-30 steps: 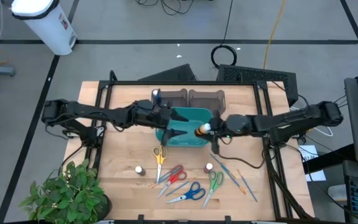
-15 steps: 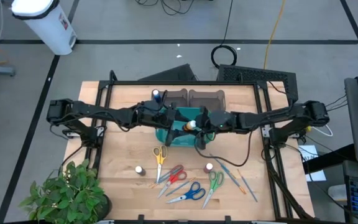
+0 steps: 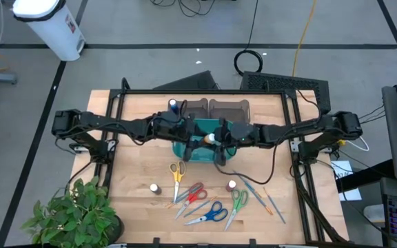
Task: Pick & Place Paint Supplies
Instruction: Put the yellow paint bottle into the left black bin
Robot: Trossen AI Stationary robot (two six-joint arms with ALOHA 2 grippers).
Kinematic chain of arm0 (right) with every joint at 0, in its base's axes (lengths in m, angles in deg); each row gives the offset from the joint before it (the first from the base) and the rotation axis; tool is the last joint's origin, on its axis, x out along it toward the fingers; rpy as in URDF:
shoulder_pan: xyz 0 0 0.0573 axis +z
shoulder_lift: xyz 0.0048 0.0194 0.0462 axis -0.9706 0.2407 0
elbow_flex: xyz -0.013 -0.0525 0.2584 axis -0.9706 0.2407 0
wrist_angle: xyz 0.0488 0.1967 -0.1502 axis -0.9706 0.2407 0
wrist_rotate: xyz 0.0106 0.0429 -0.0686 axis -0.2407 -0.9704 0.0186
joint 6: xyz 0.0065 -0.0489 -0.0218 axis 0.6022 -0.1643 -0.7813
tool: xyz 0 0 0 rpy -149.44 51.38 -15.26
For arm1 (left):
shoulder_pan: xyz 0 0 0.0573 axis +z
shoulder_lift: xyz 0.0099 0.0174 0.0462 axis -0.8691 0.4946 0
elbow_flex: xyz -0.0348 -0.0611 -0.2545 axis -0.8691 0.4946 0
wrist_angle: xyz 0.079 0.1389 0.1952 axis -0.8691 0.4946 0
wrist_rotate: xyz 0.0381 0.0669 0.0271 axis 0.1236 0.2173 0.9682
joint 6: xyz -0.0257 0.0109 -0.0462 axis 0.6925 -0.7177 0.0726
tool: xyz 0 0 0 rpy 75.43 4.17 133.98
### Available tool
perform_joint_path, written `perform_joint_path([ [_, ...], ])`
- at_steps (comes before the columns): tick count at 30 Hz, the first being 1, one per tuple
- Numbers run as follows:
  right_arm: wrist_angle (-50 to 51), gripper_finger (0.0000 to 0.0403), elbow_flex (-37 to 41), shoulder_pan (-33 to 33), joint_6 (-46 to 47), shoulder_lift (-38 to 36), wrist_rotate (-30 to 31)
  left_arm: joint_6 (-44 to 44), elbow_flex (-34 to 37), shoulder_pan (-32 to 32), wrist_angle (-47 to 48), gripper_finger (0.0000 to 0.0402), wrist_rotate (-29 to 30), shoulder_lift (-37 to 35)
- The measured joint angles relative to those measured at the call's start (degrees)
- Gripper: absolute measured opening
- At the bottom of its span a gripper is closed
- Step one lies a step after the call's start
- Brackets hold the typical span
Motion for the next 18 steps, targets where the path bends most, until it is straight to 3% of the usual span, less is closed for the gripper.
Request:
perform_joint_path([
  [3, 0.3, 0.0146, 0.0, 0.0, 2.3, -0.1, -2.6, 0.0, 0.1, 0.0, -0.7, 0.0118, -0.3, 0.0],
  [6, 5.5, 0.0180, 0.0, 0.0, -1.6, -2.8, -2.4, -1.7, 0.1, 0.1, -2.1, 0.0118, -2.2, -0.6],
  [13, 22.1, 0.0218, 1.1, 0.4, 0.1, -13.8, 9.8, -4.0, 2.6, 2.6, -7.7, 0.0118, -3.5, -4.9],
  [18, 13.8, 0.0218, 9.0, 0.5, 2.3, -19.8, 10.3, -0.5, 9.0, 7.0, -24.6, 0.0118, -9.4, -4.0],
])
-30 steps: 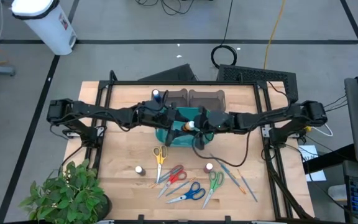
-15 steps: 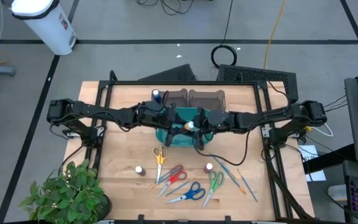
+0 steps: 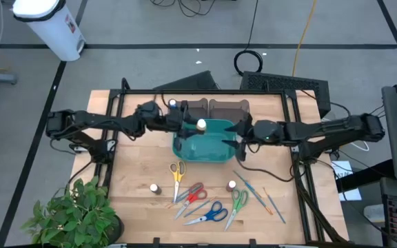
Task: Pick & Place Paint Supplies
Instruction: Put the yellow paint bottle into the left black bin
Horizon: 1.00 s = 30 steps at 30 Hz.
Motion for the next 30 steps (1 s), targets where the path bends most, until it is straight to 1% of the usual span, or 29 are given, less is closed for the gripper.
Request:
perform_joint_path([
  [1, -4.9, 0.0216, 2.4, 0.0, -0.5, -0.5, 0.0, 1.3, 1.0, 0.7, -3.1, 0.0118, -0.2, 0.6],
  [3, -17.3, 0.0215, 7.5, 0.0, -2.8, -0.3, -0.1, 3.5, 2.3, 1.5, -4.9, 0.0118, -0.5, 1.4],
  [5, -32.0, 0.0217, 12.6, 0.0, -6.2, 1.8, -0.2, 3.8, 2.1, 1.5, -5.5, 0.0118, -0.5, 1.7],
  [7, -45.4, 0.0221, 15.8, -0.3, -8.0, 5.2, -1.5, 3.8, 1.6, 1.0, -6.0, 0.0118, -0.7, 1.7],
  [8, -49.9, 0.0223, 16.6, -0.4, -8.4, 7.0, -2.0, 3.8, 1.6, 0.7, -6.1, 0.0118, -0.8, 1.7],
  [10, -55.3, 0.0228, 16.6, -1.0, -8.5, 10.5, -3.4, 3.7, 1.6, 0.3, -5.8, 0.0118, -0.7, 1.8],
  [14, -59.4, 0.0237, 13.8, -2.1, -8.4, 16.8, -4.6, 3.5, 1.6, 0.0, -5.6, 0.0118, -0.3, 1.8],
  [16, -59.7, 0.0239, 11.8, -2.4, -8.2, 18.9, -4.9, 3.5, 1.6, 0.0, -5.3, 0.0118, -0.3, 1.9],
  [17, -59.9, 0.0239, 10.6, -2.5, -8.2, 20.0, -6.0, 3.8, 1.6, 0.0, -5.0, 0.0118, -0.2, 1.8],
  [20, -60.1, 0.0238, 7.5, -2.5, -8.2, 22.3, -9.3, 4.1, 1.6, 0.0, -5.0, 0.0118, -0.3, 1.8],
  [23, -60.0, 0.0234, 5.1, -2.5, -8.4, 23.7, -9.6, 4.2, 1.5, -0.1, -5.4, 0.0118, -0.4, 1.8],
  [27, -60.0, 0.0221, 3.5, -2.5, -9.4, 24.9, -7.5, 4.4, 1.5, 0.0, -5.1, 0.0118, -0.2, 1.8],
  [30, -59.6, 0.0193, 3.4, -2.5, -9.3, 25.0, -7.5, 5.0, 1.5, 0.0, -4.3, 0.0118, -0.1, 1.8],
])
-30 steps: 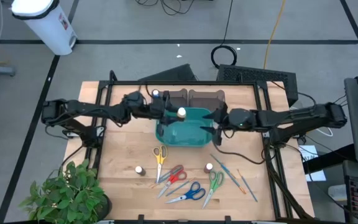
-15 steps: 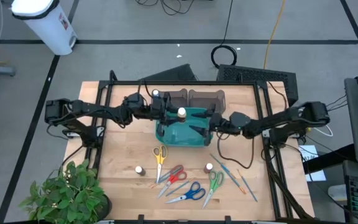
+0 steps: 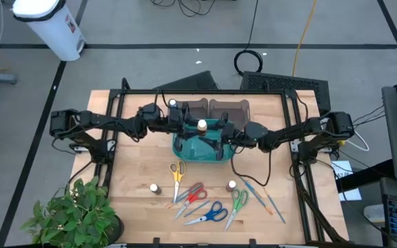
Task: Pick & Place Paint Supplies
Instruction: Put the yellow paint bottle into the left black bin
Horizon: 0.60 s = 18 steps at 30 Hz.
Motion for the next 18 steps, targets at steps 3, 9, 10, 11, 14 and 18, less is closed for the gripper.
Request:
perform_joint_path([
  [3, 0.2, 0.0150, 0.0, 0.0, 0.1, 0.0, 0.2, 1.6, 0.0, 0.0, 0.0, 0.0118, 0.4, 0.0],
  [9, 3.7, 0.0086, 0.0, 0.0, 2.1, -0.2, 0.4, 8.6, 0.0, 0.2, 1.9, 0.0188, 1.9, -0.8],
  [10, 4.8, 0.0086, 0.0, 0.1, 2.7, -0.1, 0.2, 9.5, -0.3, 0.4, 4.0, 0.0209, 1.7, -1.8],
  [11, 6.0, 0.0086, 0.1, 0.1, 3.0, 0.0, 0.0, 9.9, -1.7, 0.6, 7.7, 0.0229, 1.2, -3.0],
  [14, 8.1, 0.0086, 0.2, 0.2, 3.0, 0.1, -0.2, 7.8, -8.4, 1.2, 25.8, 0.0280, 1.2, -6.8],
  [18, 10.5, 0.0089, 0.1, 0.1, 3.5, 0.0, 0.2, 1.0, -23.3, 0.3, 56.9, 0.0323, 8.0, -7.3],
])
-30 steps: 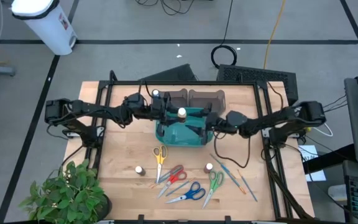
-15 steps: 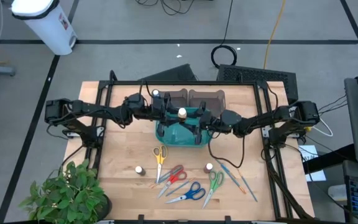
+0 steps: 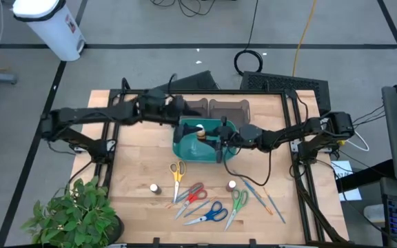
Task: Pick & Place Paint Supplies
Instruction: Put the yellow paint bottle into the left black bin
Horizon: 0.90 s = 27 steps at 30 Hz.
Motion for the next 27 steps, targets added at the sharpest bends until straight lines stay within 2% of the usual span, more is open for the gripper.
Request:
perform_joint_path([
  [3, 1.4, 0.0090, 0.1, 0.0, -0.1, 0.0, 0.0, -3.8, -14.0, -0.8, 20.0, 0.0337, 4.5, 3.8],
  [5, 1.9, 0.0090, 0.1, 0.0, -0.1, -0.1, 1.5, -4.8, -21.2, -1.2, 30.7, 0.0339, 4.5, 7.6],
  [9, 4.0, 0.0090, 0.0, 0.0, -0.3, 0.0, 4.5, -7.6, -30.0, -2.2, 41.7, 0.0334, 2.4, 13.8],
  [12, 4.0, 0.0090, 0.0, 0.4, -0.4, 0.0, 4.4, -7.8, -32.6, -2.3, 44.1, 0.0326, 1.8, 16.7],
  [16, 4.1, 0.0090, 0.0, 0.9, -1.2, 0.0, 4.3, -8.4, -32.6, -2.2, 44.8, 0.0315, 2.0, 20.1],
  [22, 4.0, 0.0090, 0.0, 1.2, -2.3, 0.0, 4.3, -8.8, -32.7, -2.0, 45.1, 0.0296, 2.1, 20.6],
  [27, 4.0, 0.0090, 0.0, 1.2, -2.3, 0.0, 4.3, -8.8, -32.7, -2.0, 45.3, 0.0259, 1.9, 19.7],
])
